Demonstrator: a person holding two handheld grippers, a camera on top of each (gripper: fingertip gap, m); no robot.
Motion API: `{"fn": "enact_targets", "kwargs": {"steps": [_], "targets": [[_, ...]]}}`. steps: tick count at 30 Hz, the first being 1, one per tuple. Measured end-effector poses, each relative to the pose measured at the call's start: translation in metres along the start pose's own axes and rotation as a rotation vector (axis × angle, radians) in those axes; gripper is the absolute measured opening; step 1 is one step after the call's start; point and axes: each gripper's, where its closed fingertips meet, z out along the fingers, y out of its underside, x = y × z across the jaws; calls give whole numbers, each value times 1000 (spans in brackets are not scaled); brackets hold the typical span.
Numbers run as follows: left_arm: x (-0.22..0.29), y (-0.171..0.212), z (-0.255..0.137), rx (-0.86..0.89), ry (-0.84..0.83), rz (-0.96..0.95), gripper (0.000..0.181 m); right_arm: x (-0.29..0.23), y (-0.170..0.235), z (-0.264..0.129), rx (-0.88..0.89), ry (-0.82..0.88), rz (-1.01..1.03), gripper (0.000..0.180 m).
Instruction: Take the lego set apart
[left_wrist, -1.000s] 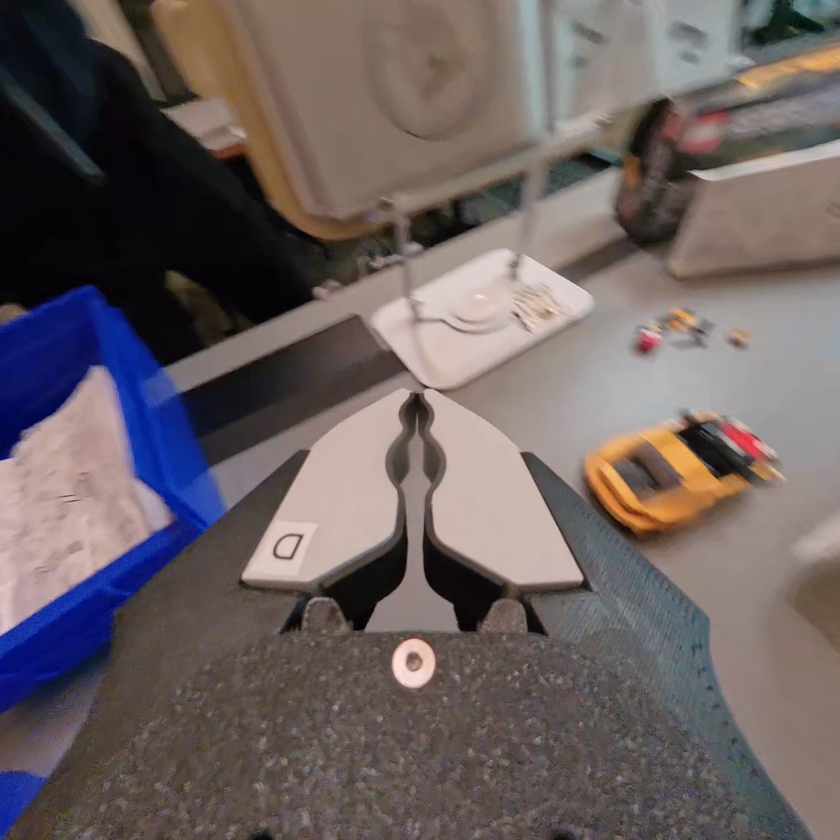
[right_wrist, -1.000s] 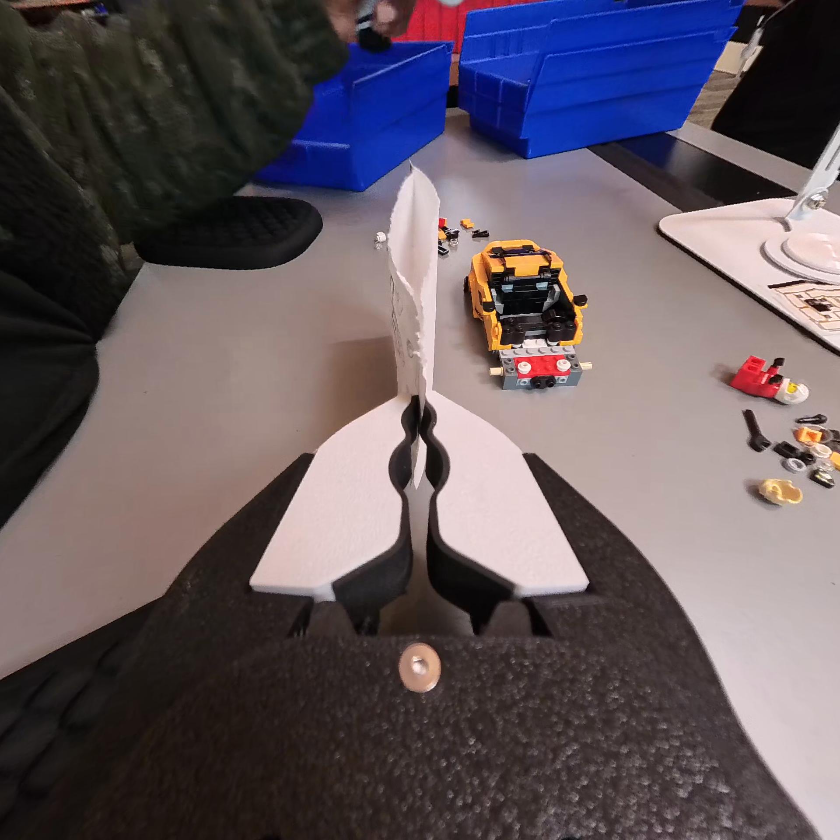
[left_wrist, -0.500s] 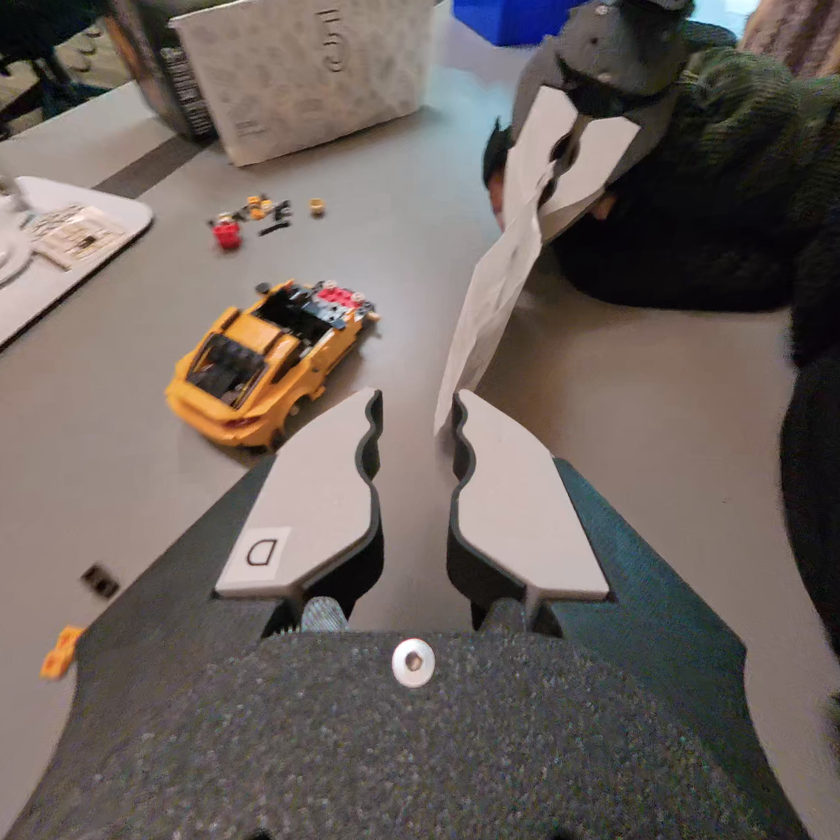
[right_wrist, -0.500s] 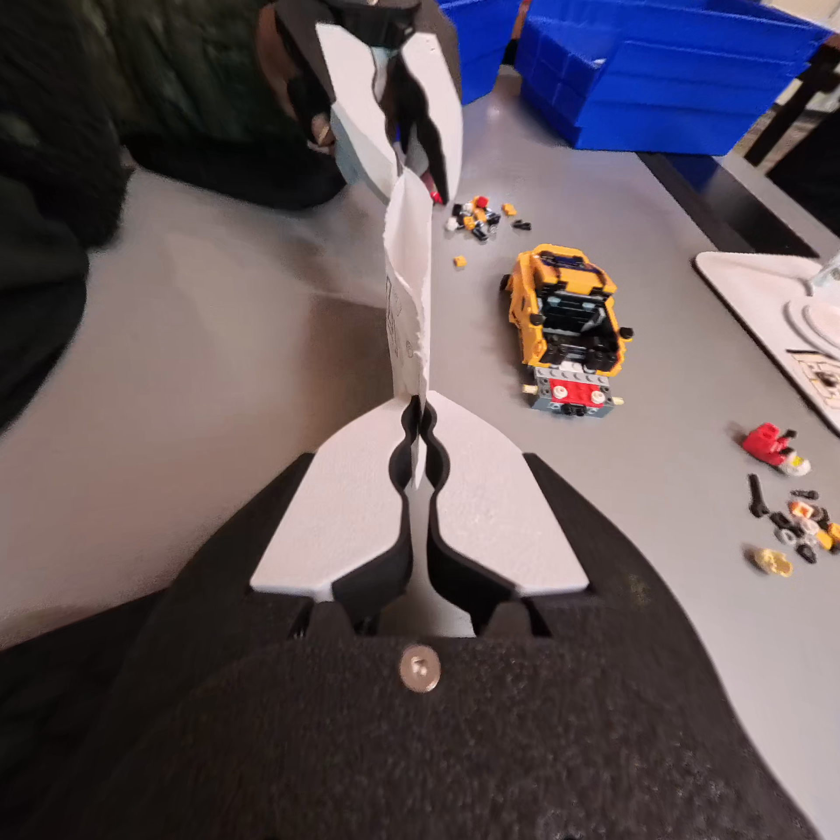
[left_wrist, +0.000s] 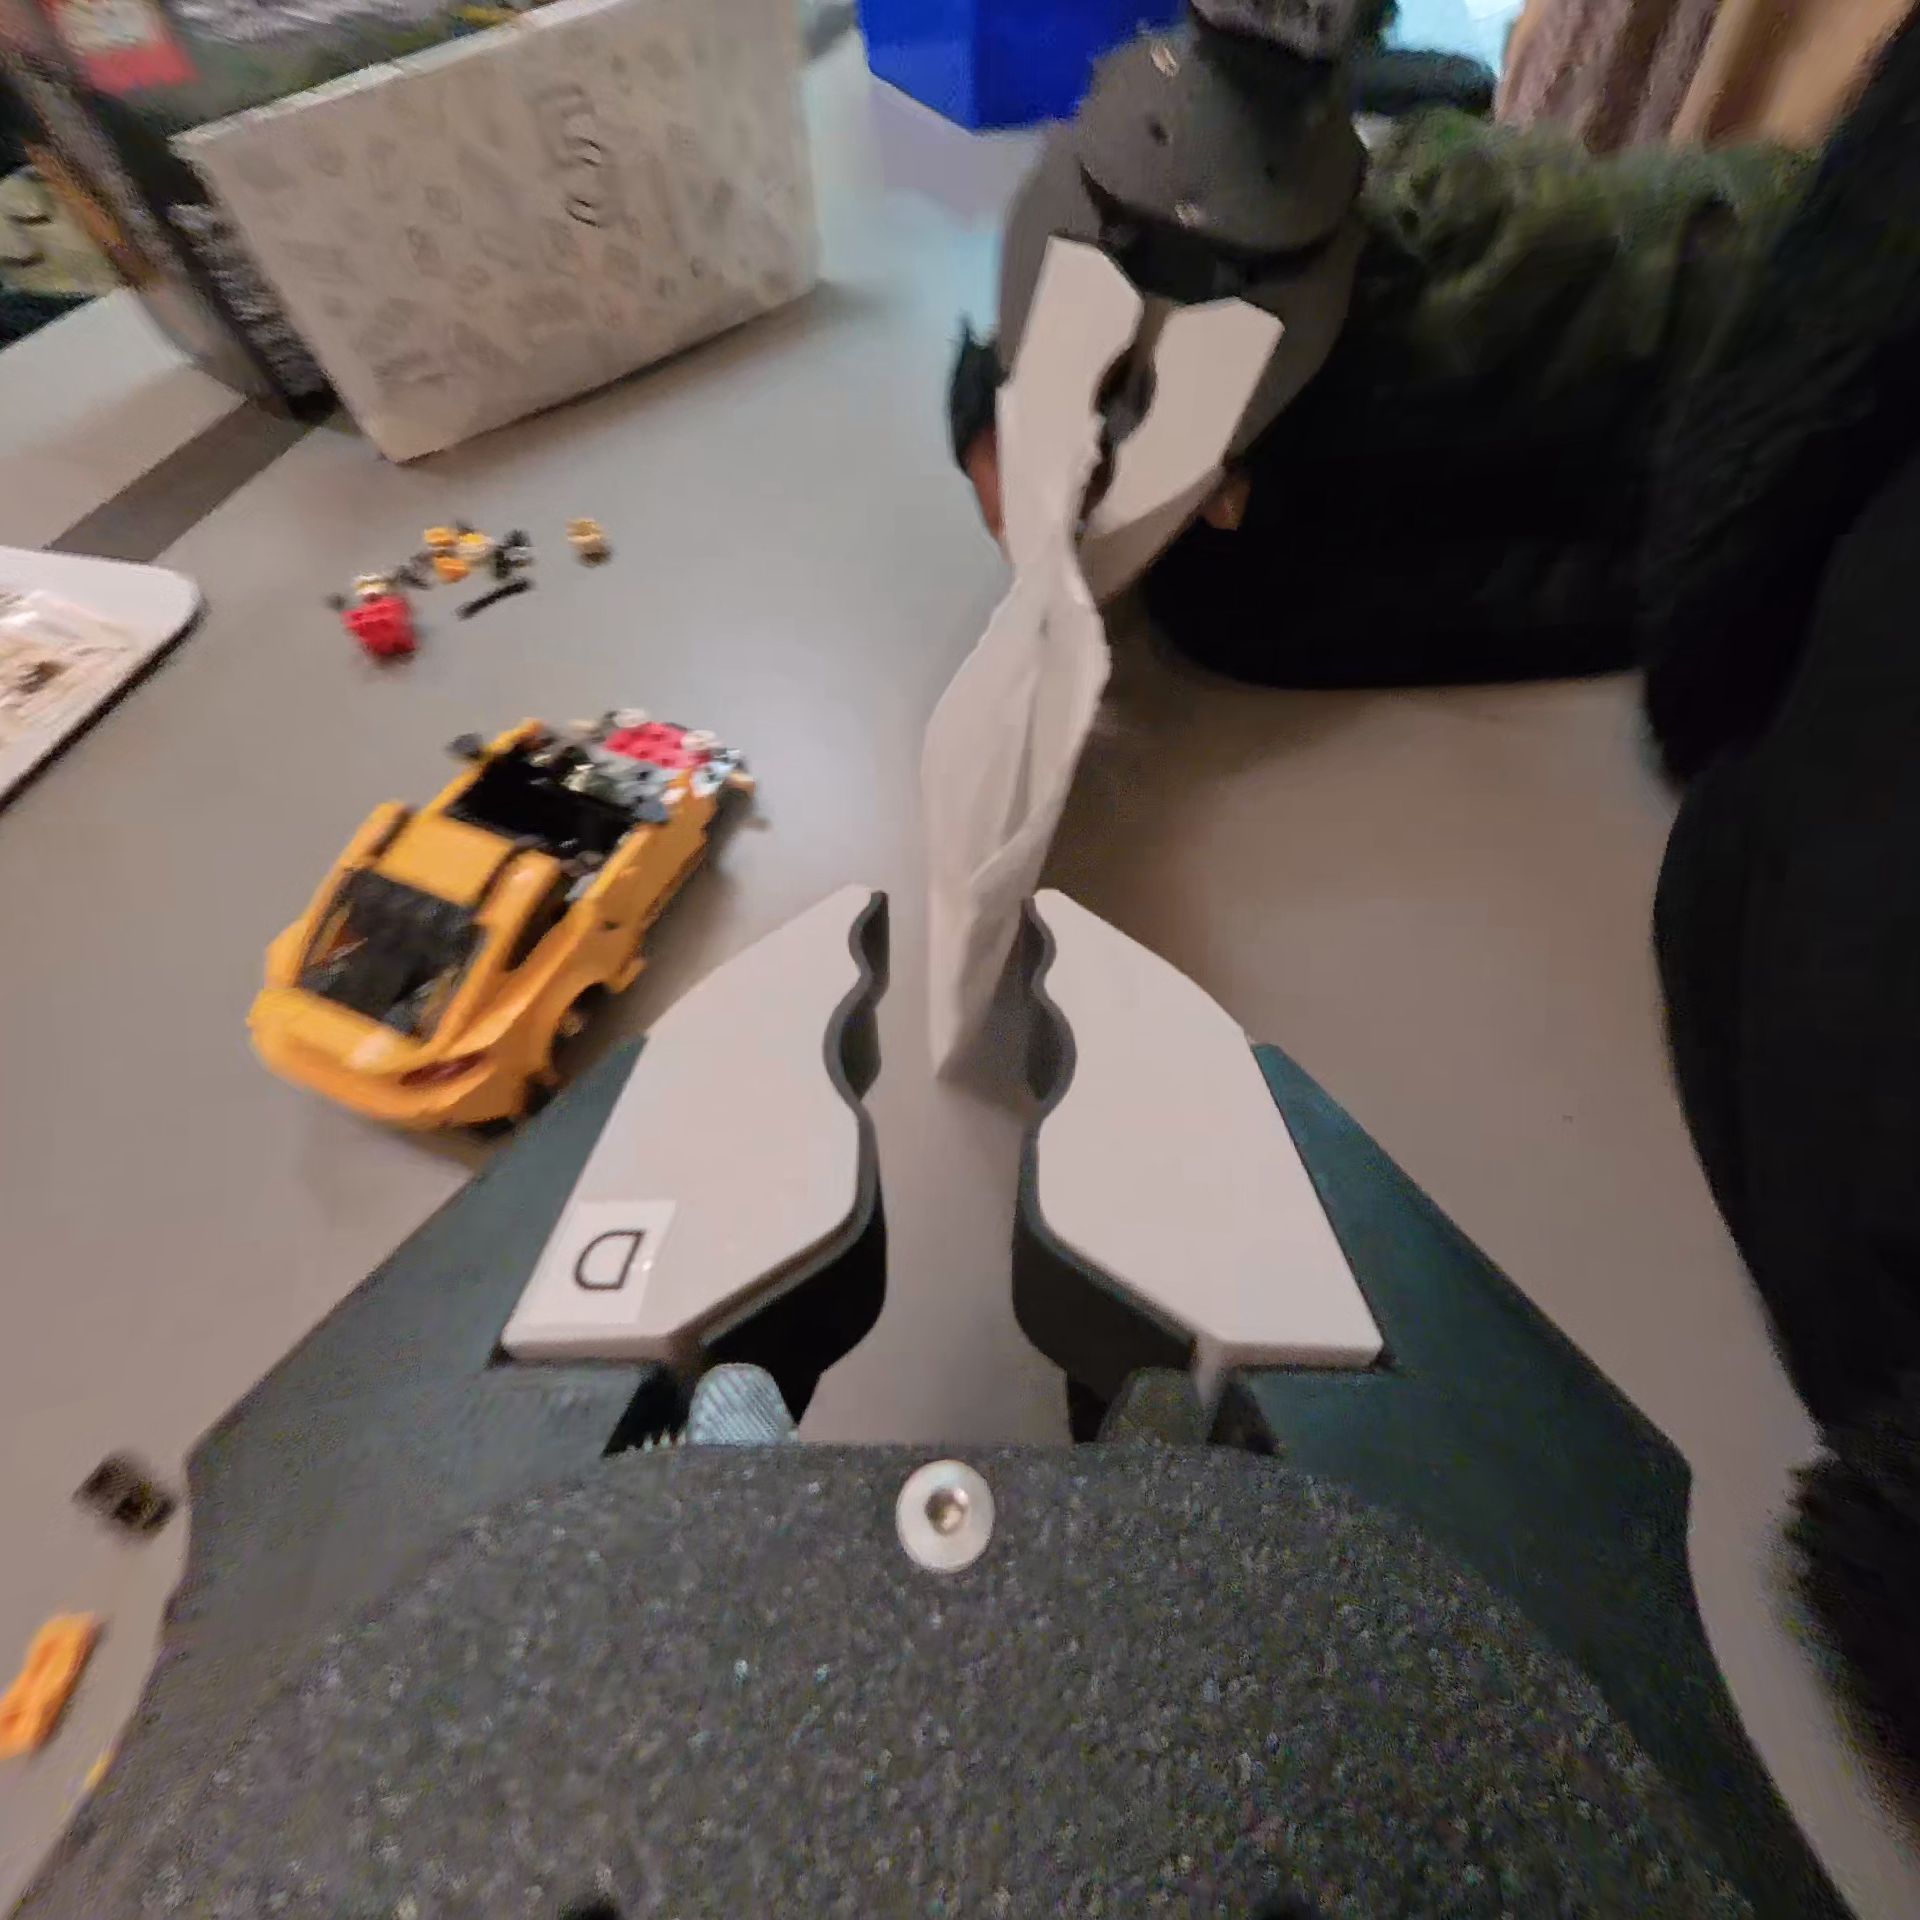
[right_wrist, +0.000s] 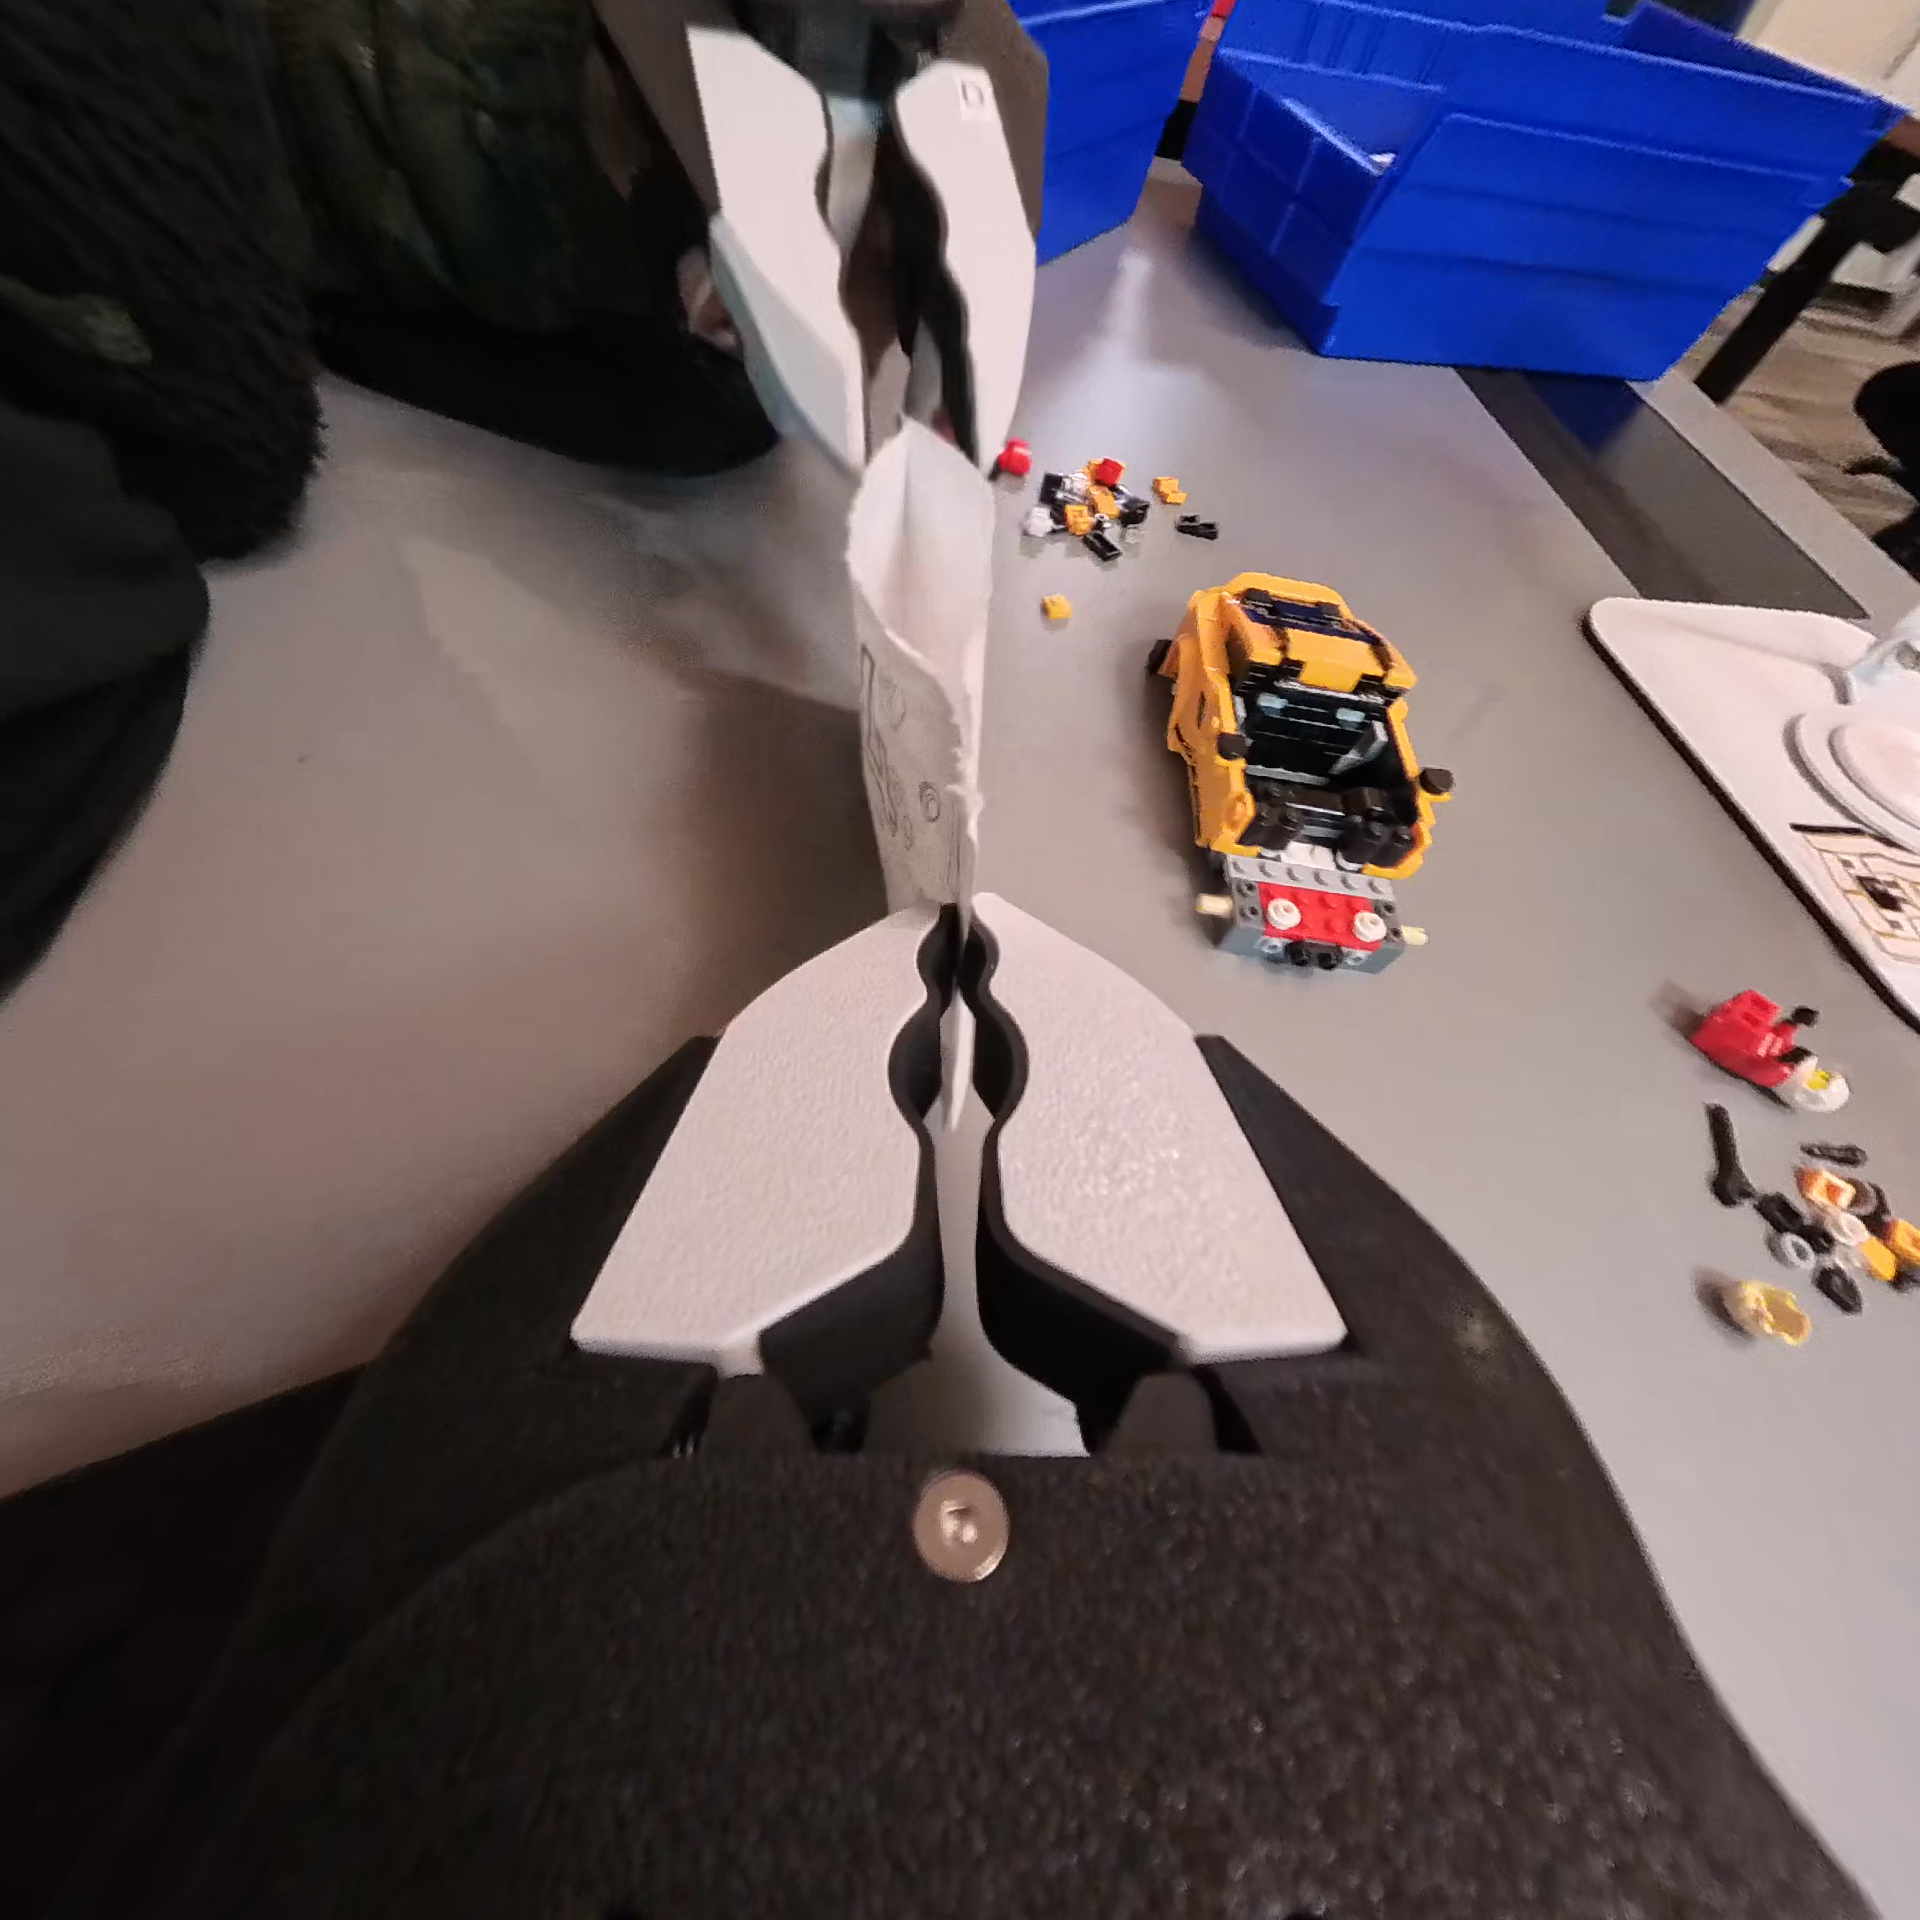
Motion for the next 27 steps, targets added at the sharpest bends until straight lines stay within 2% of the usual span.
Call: {"fn": "enact_targets", "kwargs": {"steps": [2,4,8,11,16,21,23,24,27], "targets": [[-26,4,-21,-7,-104,-77,21,6,3,-4,-6,17,28,0],[-51,23,-32,-92,-206,-131,17,10,8,-6,-19,27,48,0],[-68,67,-22,-314,-272,-170,20,11,14,-4,-50,29,58,0],[-76,83,-13,-423,-305,-145,21,11,15,-4,-56,32,56,0],[-75,86,-11,-424,-275,-218,8,11,16,-5,-55,30,64,0],[-72,79,-20,-415,-299,-177,8,11,16,-5,-56,31,64,0],[-73,54,-44,-314,-368,-182,8,12,16,-6,-58,36,60,0],[-80,42,-67,-277,-455,-177,8,12,16,-6,-57,38,62,0],[-105,21,-172,-212,-824,-206,7,13,17,-6,-55,36,74,0]]}}
